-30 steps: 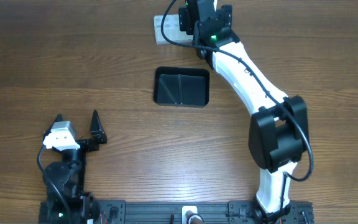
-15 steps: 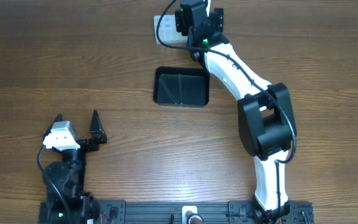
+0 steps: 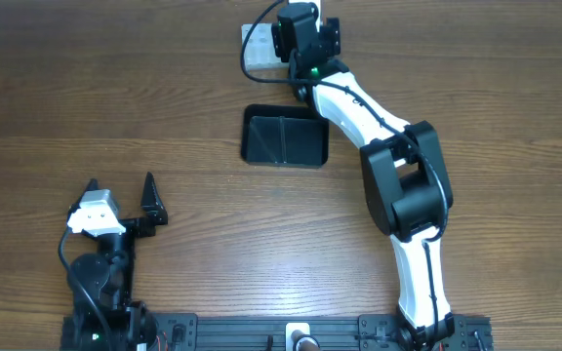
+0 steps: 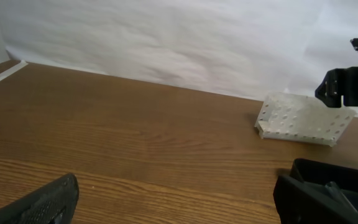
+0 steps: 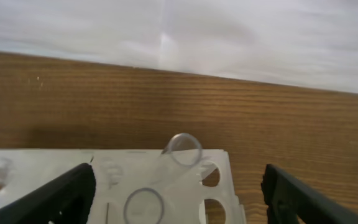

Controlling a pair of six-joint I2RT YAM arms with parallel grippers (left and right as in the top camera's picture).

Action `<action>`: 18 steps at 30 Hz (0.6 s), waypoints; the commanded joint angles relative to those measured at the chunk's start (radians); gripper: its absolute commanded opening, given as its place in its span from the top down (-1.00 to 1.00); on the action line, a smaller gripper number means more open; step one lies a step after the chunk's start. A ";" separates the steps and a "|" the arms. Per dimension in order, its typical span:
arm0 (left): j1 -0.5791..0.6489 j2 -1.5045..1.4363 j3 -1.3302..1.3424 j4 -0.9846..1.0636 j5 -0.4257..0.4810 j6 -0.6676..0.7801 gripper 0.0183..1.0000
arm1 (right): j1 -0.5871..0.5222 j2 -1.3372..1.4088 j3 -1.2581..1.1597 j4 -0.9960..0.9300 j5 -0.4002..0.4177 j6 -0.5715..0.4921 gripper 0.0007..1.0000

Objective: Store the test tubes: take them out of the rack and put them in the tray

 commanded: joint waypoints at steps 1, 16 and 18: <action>-0.004 -0.008 -0.004 -0.003 0.013 0.019 -0.99 | 0.011 0.014 0.027 0.010 0.016 -0.019 -0.49; -0.004 -0.008 -0.004 -0.003 0.013 0.019 -1.00 | 0.015 0.014 0.027 0.006 0.016 -0.019 0.49; -0.004 -0.008 -0.004 -0.003 0.013 0.019 -1.00 | 0.015 0.014 0.027 0.004 0.016 -0.018 0.53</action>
